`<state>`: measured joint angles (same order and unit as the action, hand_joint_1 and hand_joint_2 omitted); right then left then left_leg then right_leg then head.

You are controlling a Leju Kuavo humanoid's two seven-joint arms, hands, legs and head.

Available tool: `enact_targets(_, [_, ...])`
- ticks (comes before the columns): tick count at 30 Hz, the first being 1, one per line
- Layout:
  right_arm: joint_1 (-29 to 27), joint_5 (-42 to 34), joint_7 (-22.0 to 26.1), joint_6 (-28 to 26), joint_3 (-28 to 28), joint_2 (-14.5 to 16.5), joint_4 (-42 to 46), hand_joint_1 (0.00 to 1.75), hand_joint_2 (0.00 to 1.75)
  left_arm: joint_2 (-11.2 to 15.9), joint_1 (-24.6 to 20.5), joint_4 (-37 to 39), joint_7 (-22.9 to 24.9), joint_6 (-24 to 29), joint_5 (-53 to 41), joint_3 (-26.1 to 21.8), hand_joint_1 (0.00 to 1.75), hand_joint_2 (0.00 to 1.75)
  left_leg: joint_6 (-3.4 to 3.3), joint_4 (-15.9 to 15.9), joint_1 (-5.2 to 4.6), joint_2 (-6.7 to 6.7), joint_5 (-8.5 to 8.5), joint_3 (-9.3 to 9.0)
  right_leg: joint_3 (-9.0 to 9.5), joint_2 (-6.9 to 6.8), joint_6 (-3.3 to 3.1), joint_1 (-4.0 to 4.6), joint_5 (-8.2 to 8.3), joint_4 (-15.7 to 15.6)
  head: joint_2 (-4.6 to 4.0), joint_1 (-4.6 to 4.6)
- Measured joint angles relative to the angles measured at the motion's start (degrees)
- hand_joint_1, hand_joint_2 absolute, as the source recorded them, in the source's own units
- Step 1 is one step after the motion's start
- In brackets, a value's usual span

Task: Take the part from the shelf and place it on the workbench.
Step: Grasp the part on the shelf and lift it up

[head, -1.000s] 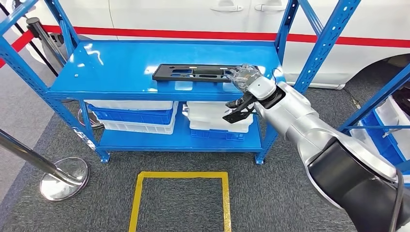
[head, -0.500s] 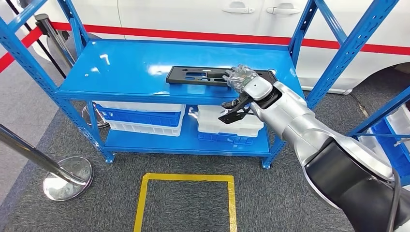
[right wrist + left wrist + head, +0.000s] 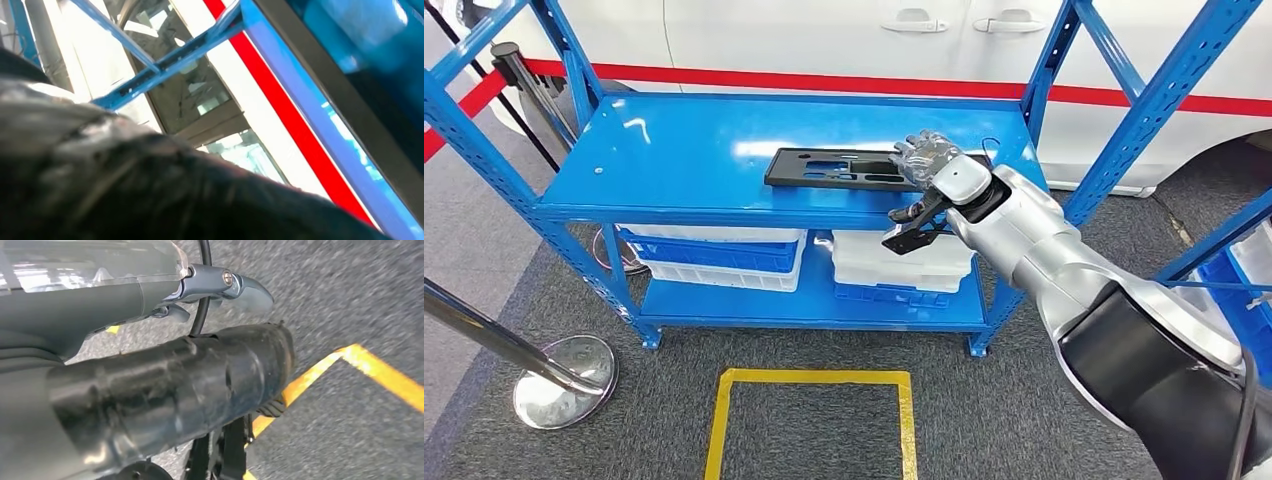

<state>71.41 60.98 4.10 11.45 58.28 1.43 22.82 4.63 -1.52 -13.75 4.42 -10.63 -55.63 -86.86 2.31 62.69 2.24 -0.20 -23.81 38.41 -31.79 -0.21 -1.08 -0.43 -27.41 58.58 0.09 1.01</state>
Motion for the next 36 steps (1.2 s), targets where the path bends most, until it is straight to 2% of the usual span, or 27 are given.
enact_targets(1, [-0.04, 0.00, -0.05, -0.01, -0.01, -0.02, -0.02, 0.00, 0.00, -0.02, -0.02, 0.00, 0.01, 0.01, -0.07, -0.04, 0.00, 0.00, -0.22, -1.67, -0.02, -0.05, 0.27, -0.78, -0.22, 0.05, 0.45, 0.00, -0.54, 0.64, 0.00, 0.02])
enact_targets(2, [-0.13, -0.01, -0.13, -0.01, -0.01, -0.06, -0.05, 0.00, 0.00, -0.04, -0.03, 0.01, 0.03, 0.05, -0.14, -0.09, 0.00, 0.00, -0.69, -2.01, -0.22, -0.14, -0.25, -0.97, -0.42, 0.14, 0.78, 0.06, -0.87, 0.98, 0.00, 0.03])
enact_targets(4, [-0.42, -0.01, -0.27, -0.01, -0.02, -0.16, -0.11, 0.00, 0.00, -0.04, -0.04, 0.01, 0.12, 0.13, -0.22, -0.18, 0.00, 0.00, -1.99, -1.95, -0.46, -0.21, -0.61, -1.01, -0.52, 0.26, 1.10, 0.00, -1.20, 1.09, 0.00, -0.03])
enact_targets(6, [-0.58, -0.02, -0.36, -0.01, -0.09, -0.39, -0.15, 0.00, 0.00, -0.01, -0.06, 0.01, 0.19, 0.16, -0.23, -0.21, 0.00, 0.00, -2.83, -2.04, -0.55, -0.20, -0.92, -1.35, -0.96, 0.26, 1.40, -0.24, -2.12, 2.57, 0.00, -0.06])
enact_targets(8, [-0.63, -0.02, -0.45, -0.01, -0.18, -0.74, -0.20, 0.00, 0.00, 0.04, -0.07, 0.00, 0.19, 0.19, -0.25, -0.26, 0.00, 0.00, -3.59, -2.11, -0.73, -0.24, -1.36, -1.90, -3.99, 0.23, 1.60, -0.31, -4.48, 8.42, 0.00, -0.09])
enact_targets(10, [-0.97, -0.02, -0.51, 0.05, -0.21, -1.04, -0.32, 0.00, 0.00, 0.07, -0.03, 0.00, 0.21, 0.22, -0.26, -0.40, 0.00, 0.00, -4.07, -2.11, -1.12, -0.31, -1.93, -2.52, -8.85, 0.24, 1.48, -0.23, -6.53, 15.93, 0.00, -0.08])
enact_targets(11, [-1.26, -0.02, -0.50, 0.09, -0.21, -1.13, -0.41, 0.00, 0.00, 0.07, -0.02, 0.00, 0.22, 0.23, -0.27, -0.51, 0.00, 0.00, -4.20, -2.11, -1.35, -0.36, -2.27, -2.95, -10.61, 0.25, 1.22, -0.10, -6.18, 17.81, 0.00, -0.08])
enact_targets(12, [-1.50, -0.02, -0.49, 0.11, -0.21, -1.20, -0.49, 0.00, 0.00, 0.06, -0.02, 0.00, 0.24, 0.23, -0.28, -0.61, 0.00, 0.00, -4.28, -2.11, -1.55, -0.42, -2.63, -3.46, -11.30, 0.26, 0.81, 0.11, -4.67, 17.47, 0.00, -0.08])
enact_targets(13, [-1.68, -0.02, -0.46, 0.13, -0.24, -1.24, -0.54, 0.00, 0.00, 0.06, -0.04, 0.00, 0.25, 0.23, -0.30, -0.68, 0.00, 0.00, -4.32, -2.12, -1.70, -0.47, -3.05, -4.09, -10.86, 0.28, 0.25, 0.46, -2.07, 14.91, 0.00, -0.08])
enact_targets(14, [-1.74, -0.03, -0.42, 0.12, -0.32, -1.26, -0.57, 0.00, 0.00, 0.04, -0.06, 0.01, 0.26, 0.23, -0.32, -0.73, 0.00, 0.00, -4.33, -2.17, -1.77, -0.51, -3.48, -4.70, -9.63, 0.31, -0.42, 0.96, 0.90, 10.83, 0.00, -0.08])
enact_targets(15, [-1.71, -0.04, -0.37, 0.11, -0.41, -1.29, -0.57, 0.00, 0.00, -0.02, -0.11, 0.01, 0.26, 0.23, -0.34, -0.75, 0.00, 0.00, -4.26, -2.26, -1.83, -0.51, -3.85, -5.21, -8.22, 0.36, -1.04, 1.44, 3.00, 7.21, 0.00, -0.05])
enact_targets(16, [-1.64, -0.05, -0.31, 0.11, -0.50, -1.32, -0.58, 0.00, 0.00, -0.08, -0.18, 0.02, 0.27, 0.23, -0.37, -0.79, 0.00, 0.00, -4.14, -2.43, -1.79, -0.55, -4.11, -5.56, -7.04, 0.38, -1.56, 1.89, 4.33, 4.24, 0.00, -0.08])
enact_targets(17, [-1.56, -0.07, -0.24, 0.12, -0.58, -1.33, -0.58, 0.00, 0.00, -0.15, -0.26, 0.02, 0.29, 0.23, -0.38, -0.81, 0.00, 0.00, -3.97, -2.64, -1.73, -0.57, -4.23, -5.71, -6.34, 0.40, -1.96, 2.24, 4.58, 2.55, 0.00, -0.10])
enact_targets(19, [-1.48, -0.11, -0.08, 0.13, -0.64, -1.34, -0.59, 0.00, 0.00, -0.26, -0.40, 0.02, 0.33, 0.22, -0.40, -0.85, 0.00, 0.00, -3.52, -3.35, -1.66, -0.59, -4.23, -6.02, -5.63, 0.41, -2.38, 2.47, 4.11, 1.11, 0.00, -0.19])
enact_targets(21, [-1.64, -0.18, 0.07, 0.09, -0.77, -1.31, -0.53, 0.00, 0.00, -0.26, -0.43, 0.02, 0.31, 0.28, -0.41, -0.85, 0.00, 0.00, -3.13, -3.22, -1.76, -0.42, -4.77, -6.39, -3.95, 0.27, -2.35, 2.01, 4.15, -0.82, 0.00, -0.18])
enact_targets(22, [-1.71, -0.24, 0.13, 0.07, -0.84, -1.31, -0.52, 0.00, 0.00, -0.21, -0.44, 0.02, 0.27, 0.31, -0.42, -0.85, 0.00, 0.00, -2.93, -1.69, -1.80, -0.34, -5.53, -5.84, -2.92, 0.19, -2.33, 1.76, 4.19, -1.78, 0.00, -0.18])
enact_targets(23, [-1.83, -0.30, 0.15, 0.05, -0.89, -1.31, -0.54, 0.00, 0.00, -0.14, -0.42, 0.02, 0.22, 0.37, -0.43, -0.85, 0.00, 0.00, -2.73, 1.10, -1.75, -0.27, -6.64, -4.43, -1.99, 0.08, -2.30, 1.54, 4.09, -2.46, 0.00, -0.17])
enact_targets(25, [-2.16, -0.43, 0.16, 0.05, -0.93, -1.36, -0.67, 0.00, 0.00, -0.01, -0.38, 0.02, 0.17, 0.44, -0.54, -0.85, 0.00, 0.00, -2.20, 8.16, -1.51, -0.22, -8.64, 0.04, -1.11, 0.05, -2.40, 1.51, 3.45, -2.67, 0.00, -0.16])
enact_targets(26, [-2.47, -0.50, 0.13, 0.05, -0.95, -1.37, -0.74, 0.00, 0.00, 0.03, -0.32, 0.02, 0.18, 0.50, -0.61, -0.85, 0.00, 0.00, -1.93, 10.41, -1.32, -0.20, -8.71, 1.90, -0.82, 0.09, -2.33, 1.47, 3.04, -2.53, 0.00, -0.16])
enact_targets(27, [-2.81, -0.59, 0.05, 0.04, -0.99, -1.37, -0.81, 0.00, 0.00, 0.04, -0.25, 0.02, 0.19, 0.55, -0.69, -0.85, 0.00, 0.00, -1.66, 10.66, -1.13, -0.17, -7.61, 2.85, -0.53, 0.17, -2.18, 1.38, 2.56, -2.28, 0.00, -0.15])
enact_targets(28, [-3.12, -0.69, -0.08, 0.04, -1.07, -1.39, -0.91, 0.00, 0.00, 0.05, -0.20, 0.02, 0.19, 0.64, -0.75, -0.85, 0.00, 0.00, -1.40, 8.65, -0.93, -0.13, -5.36, 2.65, -0.23, 0.27, -1.92, 1.21, 1.97, -1.84, 0.00, -0.15])
enact_targets(29, [-3.34, -0.77, -0.25, 0.04, -1.19, -1.44, -1.02, 0.00, 0.00, 0.08, -0.15, 0.02, 0.19, 0.74, -0.75, -0.85, 0.00, 0.00, -1.14, 5.06, -0.75, -0.06, -2.74, 1.62, 0.02, 0.32, -1.55, 1.00, 1.26, -1.22, 0.00, -0.16])
enact_targets(30, [-3.48, -0.85, -0.38, 0.05, -1.33, -1.55, -1.16, 0.00, 0.00, 0.07, -0.14, 0.03, 0.19, 0.82, -0.76, -0.85, 0.00, 0.00, -0.92, 1.82, -0.73, -0.02, -0.81, 0.39, 0.05, 0.37, -1.10, 0.91, 0.52, -0.54, 0.00, -0.13])
enact_targets(31, [-3.58, -0.93, -0.47, 0.07, -1.45, -1.71, -1.31, 0.00, 0.00, 0.09, -0.17, 0.04, 0.21, 0.86, -0.74, -0.87, 0.00, 0.00, -0.99, -0.78, -0.73, -0.06, 0.24, -0.62, -0.13, 0.42, -0.69, 0.87, -0.08, 0.20, 0.00, -0.06])
enact_targets(33, [-4.00, -1.19, -0.35, 0.03, -1.70, -2.26, -1.60, 0.00, 0.00, 0.10, -0.24, 0.05, 0.47, 0.74, -0.66, -0.93, 0.00, 0.00, -1.50, -2.24, -0.83, -0.23, 0.05, -1.19, -0.69, 0.50, -0.46, 1.09, -0.59, 1.03, 0.00, 0.05])
enact_targets(34, [-4.32, -1.32, -0.20, -0.04, -1.81, -2.52, -1.71, 0.00, 0.00, 0.13, -0.25, 0.05, 0.64, 0.63, -0.61, -0.97, 0.00, 0.00, -1.80, -2.57, -0.83, -0.31, 0.01, -1.19, -0.83, 0.53, -0.70, 1.14, -0.53, 1.15, 0.00, 0.05])
enact_targets(36, [-4.96, -1.47, 0.10, -0.14, -2.03, -2.94, -1.91, 0.00, 0.00, 0.11, -0.20, 0.07, 0.91, 0.46, -0.58, -1.03, 0.00, 0.00, -1.91, -2.70, -0.94, -0.36, 0.02, -1.25, -0.78, 0.52, -1.20, 1.25, -0.28, 0.89, 0.00, 0.01])
